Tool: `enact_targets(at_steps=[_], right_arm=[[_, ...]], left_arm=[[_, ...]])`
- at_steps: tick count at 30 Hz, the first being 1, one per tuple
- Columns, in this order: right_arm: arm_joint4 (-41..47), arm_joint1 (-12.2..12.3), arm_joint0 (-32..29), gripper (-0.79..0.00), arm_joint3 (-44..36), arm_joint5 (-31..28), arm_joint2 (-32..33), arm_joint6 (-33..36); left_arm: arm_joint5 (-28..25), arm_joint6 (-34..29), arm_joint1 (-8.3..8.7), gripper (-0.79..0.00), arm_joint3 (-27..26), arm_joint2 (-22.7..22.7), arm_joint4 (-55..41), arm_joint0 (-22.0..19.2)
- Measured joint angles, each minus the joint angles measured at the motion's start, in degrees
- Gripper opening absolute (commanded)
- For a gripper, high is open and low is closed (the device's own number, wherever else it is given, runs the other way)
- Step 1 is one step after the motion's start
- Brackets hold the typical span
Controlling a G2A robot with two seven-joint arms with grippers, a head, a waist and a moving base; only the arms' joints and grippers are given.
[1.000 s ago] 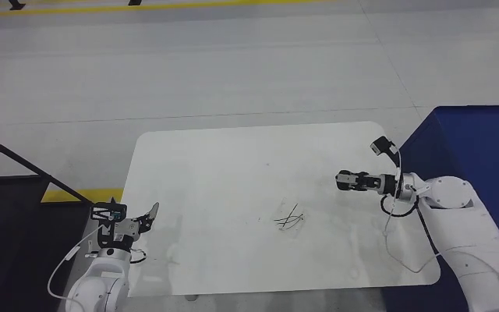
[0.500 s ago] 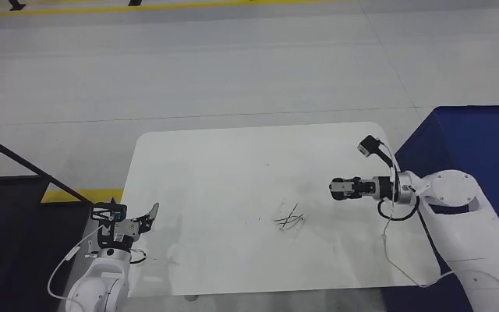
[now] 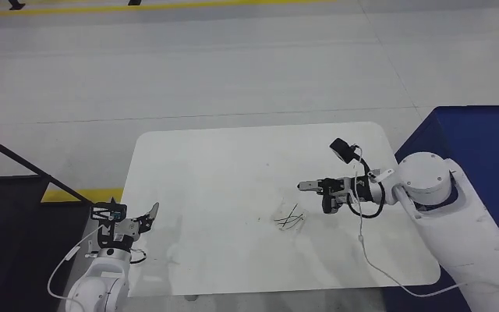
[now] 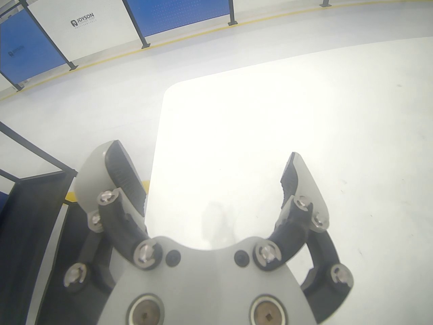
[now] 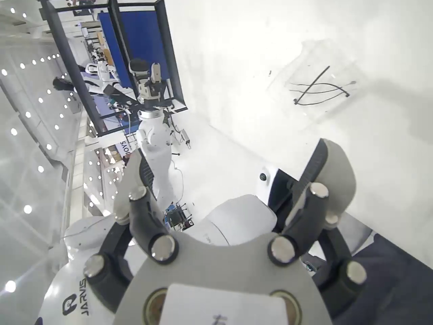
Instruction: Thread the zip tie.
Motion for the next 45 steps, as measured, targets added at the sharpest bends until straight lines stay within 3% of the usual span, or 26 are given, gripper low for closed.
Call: enact_targets(at_steps=[4,6,7,12,19,27,36,45], right_arm=[[-0.6,-1.07,3.15,-0.018,3.63,5.59,-6.11,-5.58],[1.75,-1.59,5.77,-0.246,5.73,9.64,-9.76,-9.57],[2.87,-1.77,6.92,-0.419,6.55,10.66,-11.53,-10.55],[6.56,-2.32,13.89,-0.526,11.44,12.2,-22.71,-12.03],[9.74,-3.38,21.81,-0.539,16.85,16.99,-33.56,-16.83],[9.95,-3.4,26.93,-0.554,18.69,16.8,-42.59,-16.64],[10.32,-3.94,29.9,-0.582,19.73,17.99,-49.35,-17.84],[9.12,-5.62,31.08,-0.588,21.08,19.91,-51.65,-20.62]], left_arm=[[0.0,0.0,0.0,0.0,0.0,0.0,0.0,0.0],[0.0,0.0,0.0,0.0,0.0,0.0,0.0,0.0],[0.0,0.0,0.0,0.0,0.0,0.0,0.0,0.0],[0.0,0.0,0.0,0.0,0.0,0.0,0.0,0.0],[0.0,0.0,0.0,0.0,0.0,0.0,0.0,0.0],[0.0,0.0,0.0,0.0,0.0,0.0,0.0,0.0],[0.0,0.0,0.0,0.0,0.0,0.0,0.0,0.0],[0.0,0.0,0.0,0.0,0.0,0.0,0.0,0.0]])
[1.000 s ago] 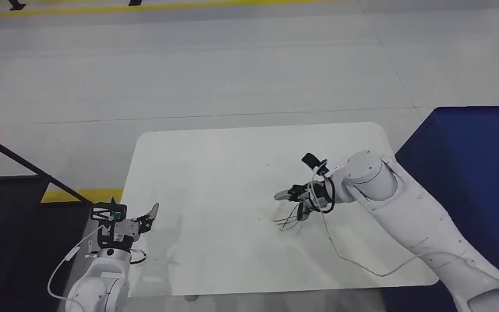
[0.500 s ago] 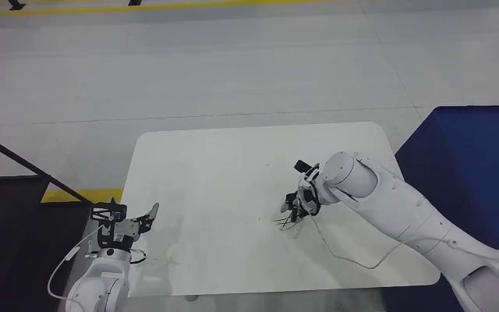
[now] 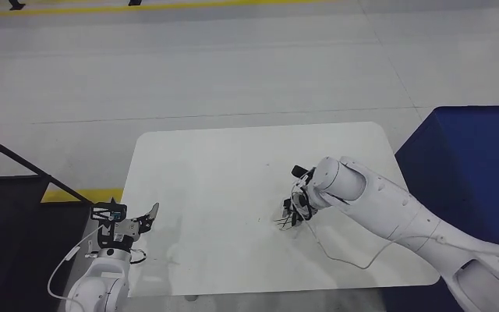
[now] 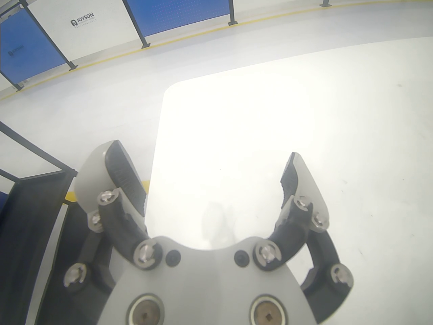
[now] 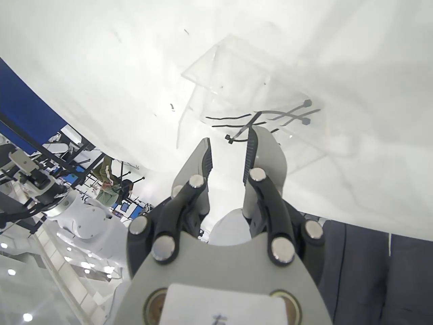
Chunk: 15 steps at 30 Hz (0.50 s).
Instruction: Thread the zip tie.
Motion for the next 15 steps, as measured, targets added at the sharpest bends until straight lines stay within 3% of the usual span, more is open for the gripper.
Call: enact_targets(at_steps=[10,11,12,15], right_arm=[[-1.2,-1.91,-0.59,-0.646,1.27,1.21,-0.63,-3.55],[-1.27,-2.06,-0.59,-0.671,1.44,1.25,-0.71,-3.55],[-1.34,-2.25,-0.58,-0.776,1.67,1.29,-0.78,-3.5],[-1.65,-2.64,-0.51,-0.785,2.1,1.24,-0.93,-3.23]], left_arm=[[0.0,0.0,0.0,0.0,0.0,0.0,0.0,0.0],[0.0,0.0,0.0,0.0,0.0,0.0,0.0,0.0],[0.0,0.0,0.0,0.0,0.0,0.0,0.0,0.0],[0.0,0.0,0.0,0.0,0.0,0.0,0.0,0.0]])
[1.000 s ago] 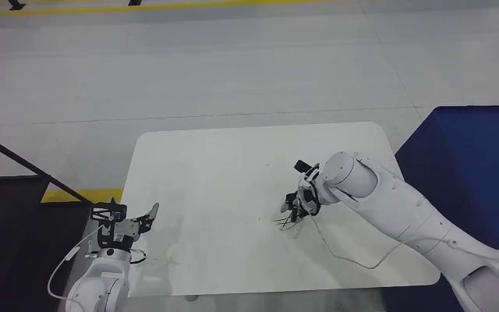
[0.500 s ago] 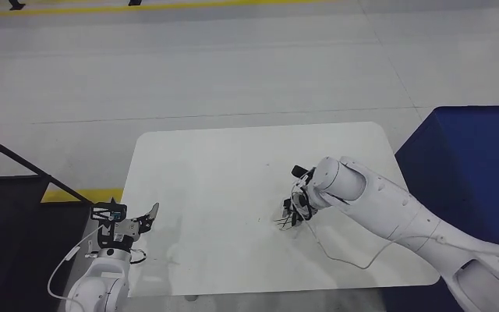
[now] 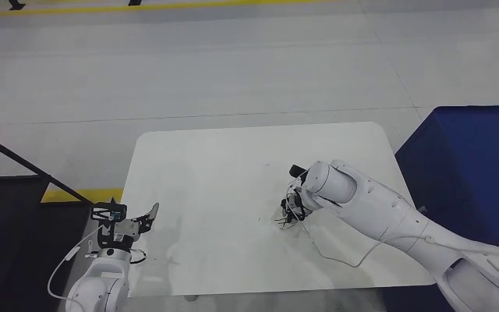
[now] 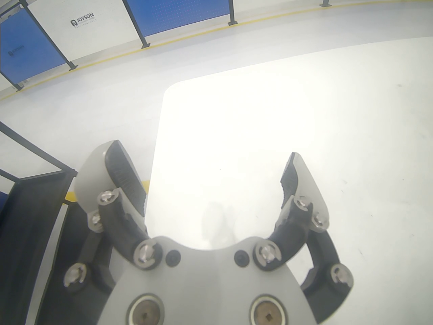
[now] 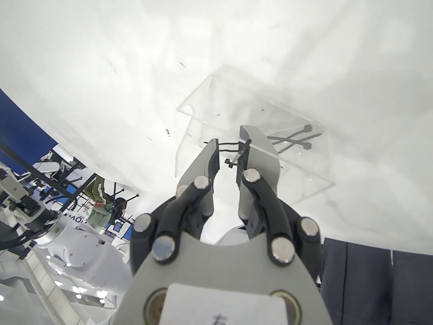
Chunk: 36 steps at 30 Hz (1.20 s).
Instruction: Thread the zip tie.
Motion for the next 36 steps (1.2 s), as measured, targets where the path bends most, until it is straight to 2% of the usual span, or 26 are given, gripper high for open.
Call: enact_targets(at_steps=[6,10,13,17,21,28,31,36], right_arm=[[-0.66,-0.27,0.12,-0.785,0.45,-0.33,0.22,0.88],[-0.75,0.81,0.5,-0.785,-1.25,-0.99,2.06,2.93],[-0.18,3.0,0.04,-0.785,-4.08,-2.28,4.76,5.18],[1.7,7.43,-1.87,-0.785,-8.7,-4.46,9.66,7.29],[6.97,11.87,-5.44,-0.785,-12.33,-6.54,18.23,9.38],[7.21,11.81,-5.83,-0.785,-11.85,-7.06,18.27,8.9],[12.94,11.88,-8.41,-0.785,-9.82,-11.98,21.45,5.63],[19.38,13.43,-14.46,-0.785,-11.74,-19.29,27.77,2.25]], left_arm=[[0.0,0.0,0.0,0.0,0.0,0.0,0.0,0.0],[0.0,0.0,0.0,0.0,0.0,0.0,0.0,0.0],[0.0,0.0,0.0,0.0,0.0,0.0,0.0,0.0],[0.0,0.0,0.0,0.0,0.0,0.0,0.0,0.0],[0.0,0.0,0.0,0.0,0.0,0.0,0.0,0.0],[-0.03,0.02,0.0,0.0,-0.03,0.02,0.03,0.0],[-1.12,3.74,0.18,0.0,-1.8,1.17,4.72,1.1],[3.38,16.84,0.04,0.0,-5.03,8.48,24.97,5.58]])
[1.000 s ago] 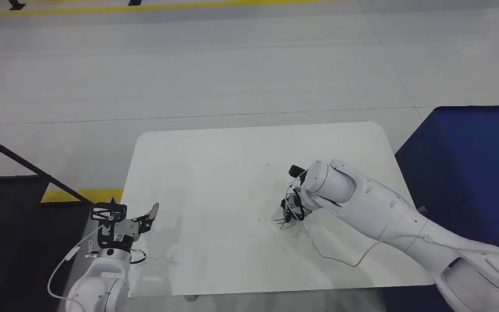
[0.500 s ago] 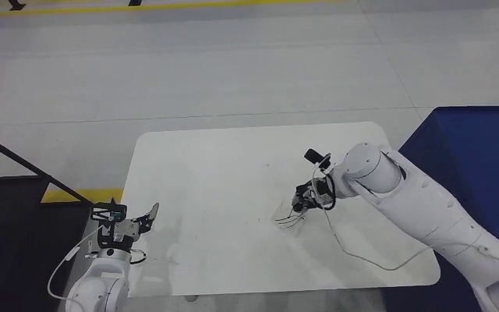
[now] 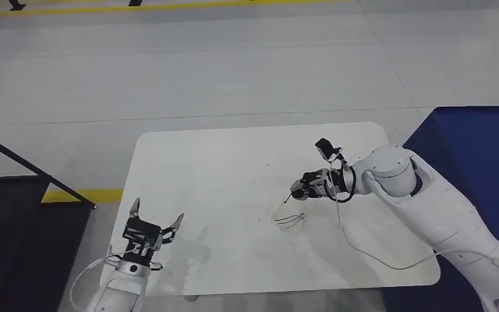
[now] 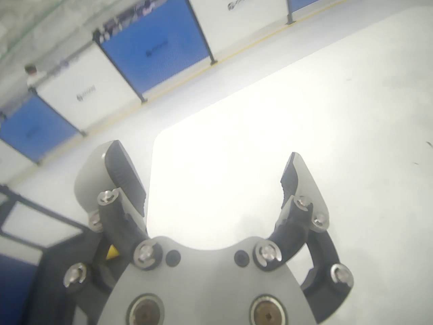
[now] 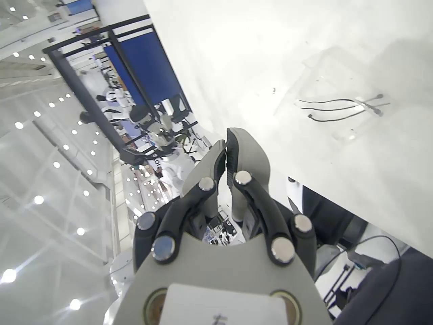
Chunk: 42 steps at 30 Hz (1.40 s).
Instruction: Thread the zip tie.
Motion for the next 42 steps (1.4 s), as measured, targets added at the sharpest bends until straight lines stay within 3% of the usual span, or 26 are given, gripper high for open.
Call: enact_targets(at_steps=[5,29,34,38,40,42], right_arm=[[2.46,0.99,-5.11,-0.785,-1.25,-5.66,3.74,-1.17],[2.24,0.96,-5.21,-0.785,-1.19,-5.99,3.82,-1.38],[1.46,1.25,-6.03,-0.785,-3.06,-5.68,5.03,0.82],[-1.61,1.42,-6.32,-0.785,-5.51,-4.84,5.14,1.02],[-2.11,1.43,-6.32,-0.785,-5.59,-4.95,5.18,0.42],[-1.98,1.43,-6.32,-0.785,-5.54,-4.96,5.19,0.67]], left_arm=[[5.95,4.1,-0.51,0.0,0.7,6.15,11.01,-0.86],[5.43,4.26,-0.43,0.0,0.52,6.47,11.66,-1.15],[5.73,-0.91,-0.95,0.0,-2.96,14.85,30.31,-3.05],[0.97,-8.58,-1.87,0.0,-3.61,22.36,43.43,-7.79],[-0.2,-13.14,-2.01,0.0,-3.15,23.73,49.88,-9.07],[-0.1,-13.85,-2.01,0.0,-3.13,23.45,52.69,-8.9]])
